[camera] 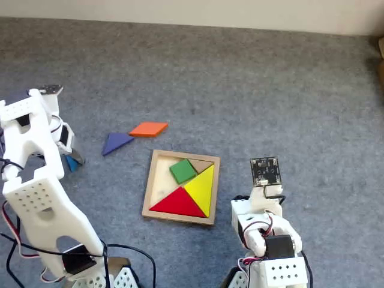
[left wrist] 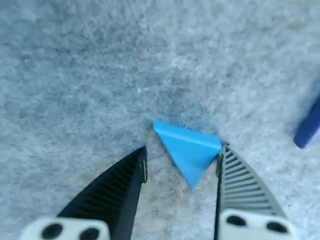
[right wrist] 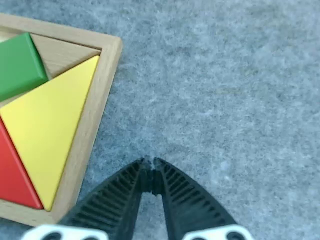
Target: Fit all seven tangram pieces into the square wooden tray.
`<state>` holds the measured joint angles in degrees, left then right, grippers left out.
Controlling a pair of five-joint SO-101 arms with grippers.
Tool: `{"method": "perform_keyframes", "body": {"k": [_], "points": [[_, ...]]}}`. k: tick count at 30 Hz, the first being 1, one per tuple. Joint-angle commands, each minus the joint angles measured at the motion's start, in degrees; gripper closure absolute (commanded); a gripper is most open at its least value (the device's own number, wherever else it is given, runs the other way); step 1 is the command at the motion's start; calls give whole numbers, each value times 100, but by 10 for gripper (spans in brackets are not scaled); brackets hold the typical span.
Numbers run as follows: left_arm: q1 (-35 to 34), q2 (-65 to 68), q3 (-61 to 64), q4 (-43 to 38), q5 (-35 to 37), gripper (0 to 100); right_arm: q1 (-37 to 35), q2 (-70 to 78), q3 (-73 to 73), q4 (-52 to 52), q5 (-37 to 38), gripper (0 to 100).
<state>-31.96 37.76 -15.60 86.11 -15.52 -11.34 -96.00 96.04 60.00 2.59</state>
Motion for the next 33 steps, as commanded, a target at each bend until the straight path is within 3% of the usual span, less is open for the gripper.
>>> {"method": "perform_keyframes", "body": {"k": [1,15,26,33], "points": [[215,-57,-251,44,334,772,-40,-57,848,31,-26,980],[576,-13,-505,53,1688,769,-40,-57,848,31,-26,980],[136,-4,-207,44,1653,773,-40,-57,848,31,-26,980],[127,-4,127,44,1099,835,-40,-57,848,31,-26,980]]}}
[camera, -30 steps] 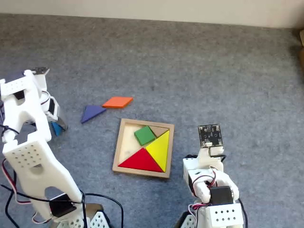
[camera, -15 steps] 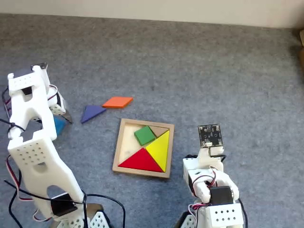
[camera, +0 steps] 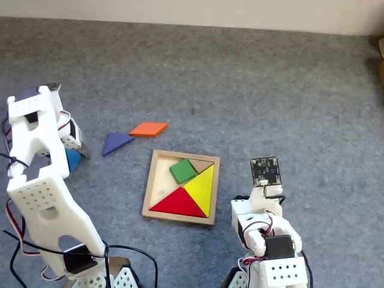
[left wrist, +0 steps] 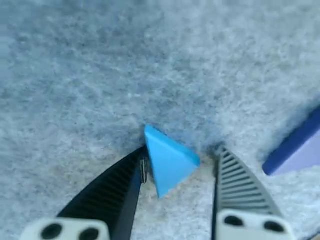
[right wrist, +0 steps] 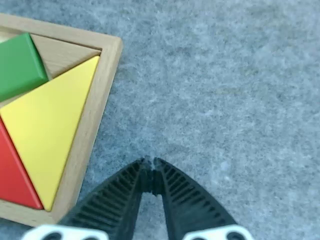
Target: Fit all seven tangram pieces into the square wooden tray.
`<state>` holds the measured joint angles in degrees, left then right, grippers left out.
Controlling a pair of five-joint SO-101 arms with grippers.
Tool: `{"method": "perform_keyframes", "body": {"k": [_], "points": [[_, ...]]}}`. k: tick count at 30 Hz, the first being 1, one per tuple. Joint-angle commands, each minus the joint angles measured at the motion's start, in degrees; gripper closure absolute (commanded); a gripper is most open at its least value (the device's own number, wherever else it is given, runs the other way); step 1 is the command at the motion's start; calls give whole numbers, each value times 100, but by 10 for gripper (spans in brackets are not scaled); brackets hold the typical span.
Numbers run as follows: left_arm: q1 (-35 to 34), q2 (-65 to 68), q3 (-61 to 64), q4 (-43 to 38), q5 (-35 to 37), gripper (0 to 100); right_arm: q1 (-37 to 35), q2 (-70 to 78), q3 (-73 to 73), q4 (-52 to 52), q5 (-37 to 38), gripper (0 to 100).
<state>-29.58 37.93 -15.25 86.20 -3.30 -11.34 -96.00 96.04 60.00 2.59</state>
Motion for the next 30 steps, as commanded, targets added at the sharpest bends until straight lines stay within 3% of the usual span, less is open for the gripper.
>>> {"method": "perform_keyframes", "body": {"k": [1,17,22,30], "points": [[-119,-22,92,35,-114,839,-40,-57,848,31,-26,980],[-198,-66,101,-246,-114,844,-40,-57,848,31,-26,980],[-189,-84,48,-237,-114,915,-40,-57,848,31,-26,980],[-75,-92,40,70,-114,923,-40,-57,848,31,-26,980]]}}
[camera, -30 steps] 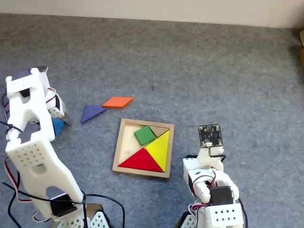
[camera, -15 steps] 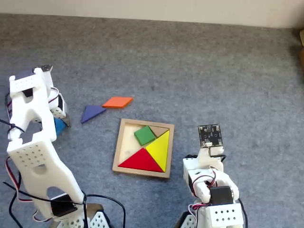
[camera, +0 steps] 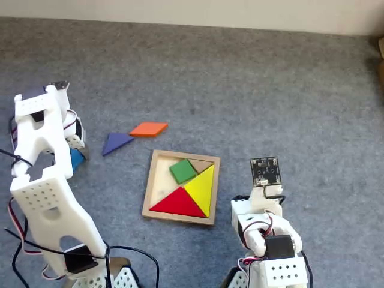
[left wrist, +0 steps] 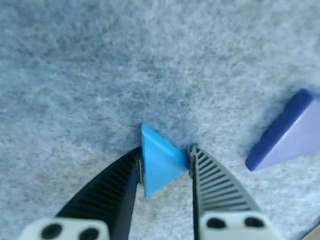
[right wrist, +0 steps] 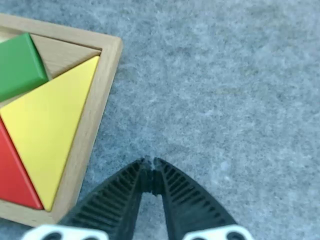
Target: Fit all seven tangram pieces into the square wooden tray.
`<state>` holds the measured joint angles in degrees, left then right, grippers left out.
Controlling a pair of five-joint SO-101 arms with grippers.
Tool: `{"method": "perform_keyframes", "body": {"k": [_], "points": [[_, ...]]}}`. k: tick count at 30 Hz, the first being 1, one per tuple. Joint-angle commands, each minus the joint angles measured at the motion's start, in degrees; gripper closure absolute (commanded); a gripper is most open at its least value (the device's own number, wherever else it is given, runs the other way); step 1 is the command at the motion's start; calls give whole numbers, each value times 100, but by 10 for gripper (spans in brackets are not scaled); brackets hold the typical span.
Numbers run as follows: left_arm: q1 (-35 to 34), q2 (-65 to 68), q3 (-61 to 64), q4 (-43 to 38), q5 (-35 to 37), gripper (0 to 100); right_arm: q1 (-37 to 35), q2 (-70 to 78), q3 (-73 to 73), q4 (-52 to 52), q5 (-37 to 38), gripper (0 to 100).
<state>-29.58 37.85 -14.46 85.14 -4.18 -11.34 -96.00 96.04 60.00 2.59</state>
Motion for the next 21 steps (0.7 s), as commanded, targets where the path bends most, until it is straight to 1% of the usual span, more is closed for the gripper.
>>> {"method": "perform_keyframes", "body": {"k": [1,8,15,18,21], "points": [[-40,-101,-40,246,-26,923,-40,-57,848,31,-26,980],[295,-796,31,651,-9,923,-40,-57,848,31,-26,980],[813,-1262,31,1231,9,923,-40,-57,848,31,-26,980],[1042,-1446,180,1284,44,928,-40,-57,848,31,-26,980],[1385,-1798,585,1248,264,961,-40,-57,848,31,-26,980]]}}
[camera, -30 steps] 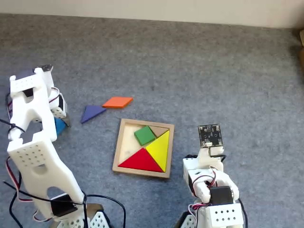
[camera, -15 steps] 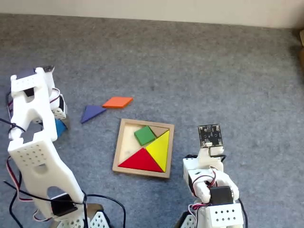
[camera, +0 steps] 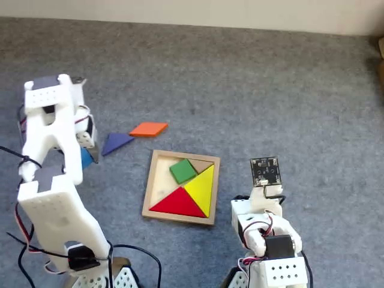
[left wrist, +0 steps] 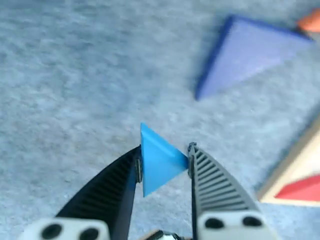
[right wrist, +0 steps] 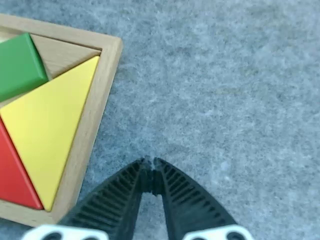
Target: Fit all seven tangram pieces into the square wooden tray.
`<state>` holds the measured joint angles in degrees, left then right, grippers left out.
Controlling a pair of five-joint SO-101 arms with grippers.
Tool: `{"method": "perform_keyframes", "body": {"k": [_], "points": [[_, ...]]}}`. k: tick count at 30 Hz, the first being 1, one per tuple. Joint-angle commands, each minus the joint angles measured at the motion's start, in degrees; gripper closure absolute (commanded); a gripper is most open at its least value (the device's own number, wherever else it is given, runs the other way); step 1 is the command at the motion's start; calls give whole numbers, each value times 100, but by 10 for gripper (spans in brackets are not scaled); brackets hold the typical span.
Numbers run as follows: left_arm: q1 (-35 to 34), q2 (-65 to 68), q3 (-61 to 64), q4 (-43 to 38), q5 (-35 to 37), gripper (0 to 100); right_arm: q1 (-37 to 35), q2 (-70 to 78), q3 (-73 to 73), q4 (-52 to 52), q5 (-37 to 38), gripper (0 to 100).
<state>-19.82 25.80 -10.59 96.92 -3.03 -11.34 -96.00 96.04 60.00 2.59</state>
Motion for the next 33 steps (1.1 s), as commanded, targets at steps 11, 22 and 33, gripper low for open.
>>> {"method": "perform_keyframes", "body": {"k": [11,22,33], "points": [[1991,-1947,1754,-413,185,965,-40,-57,848,31,-26,980],[3222,-1947,2413,-1248,879,877,-40,-57,848,31,-26,980],[3538,-1947,2510,-1644,1688,778,-40,-57,848,31,-26,980]]}}
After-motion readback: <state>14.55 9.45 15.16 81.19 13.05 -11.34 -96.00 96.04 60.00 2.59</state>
